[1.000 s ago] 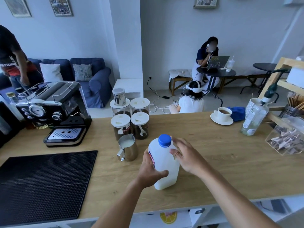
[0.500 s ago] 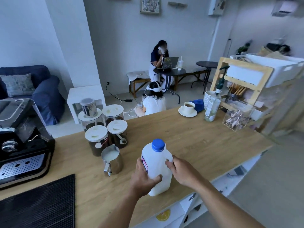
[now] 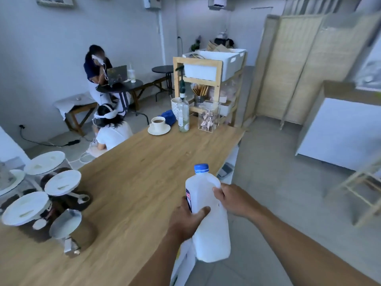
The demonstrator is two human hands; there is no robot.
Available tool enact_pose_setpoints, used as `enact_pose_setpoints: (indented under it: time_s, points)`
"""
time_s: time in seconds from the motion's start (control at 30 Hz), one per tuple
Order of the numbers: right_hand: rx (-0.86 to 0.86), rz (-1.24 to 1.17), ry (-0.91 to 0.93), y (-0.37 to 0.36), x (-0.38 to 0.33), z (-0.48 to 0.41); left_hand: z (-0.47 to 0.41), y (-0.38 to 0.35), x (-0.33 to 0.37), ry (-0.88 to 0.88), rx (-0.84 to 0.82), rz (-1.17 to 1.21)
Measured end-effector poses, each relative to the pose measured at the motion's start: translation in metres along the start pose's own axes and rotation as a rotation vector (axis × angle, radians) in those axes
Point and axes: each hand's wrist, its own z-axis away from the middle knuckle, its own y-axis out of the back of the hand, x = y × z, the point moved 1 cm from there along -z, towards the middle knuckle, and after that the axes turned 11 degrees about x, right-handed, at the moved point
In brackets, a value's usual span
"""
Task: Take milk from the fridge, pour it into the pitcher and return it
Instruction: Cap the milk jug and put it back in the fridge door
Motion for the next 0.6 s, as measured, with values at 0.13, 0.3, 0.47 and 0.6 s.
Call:
enact_pose_setpoints:
  time_s: [0.13,0.3,0.47,0.6]
  points:
    - [0.091,0.006,-0.146,0.031,0.059,0.027,0.0,-0.056,0.032,-0.119,-0.161,-0.078]
    - [0.17,0.032,-0.259,0.069,0.125,0.067,0.015,-0.129,0.071,-0.206,-0.328,-0.167]
    - [0.246,0.007,-0.425,0.109,0.19,0.107,0.037,-0.203,0.113,-0.297,-0.47,-0.198]
    - [0.306,-0.004,-0.543,0.143,0.241,0.137,0.053,-0.262,0.15,-0.382,-0.562,-0.258]
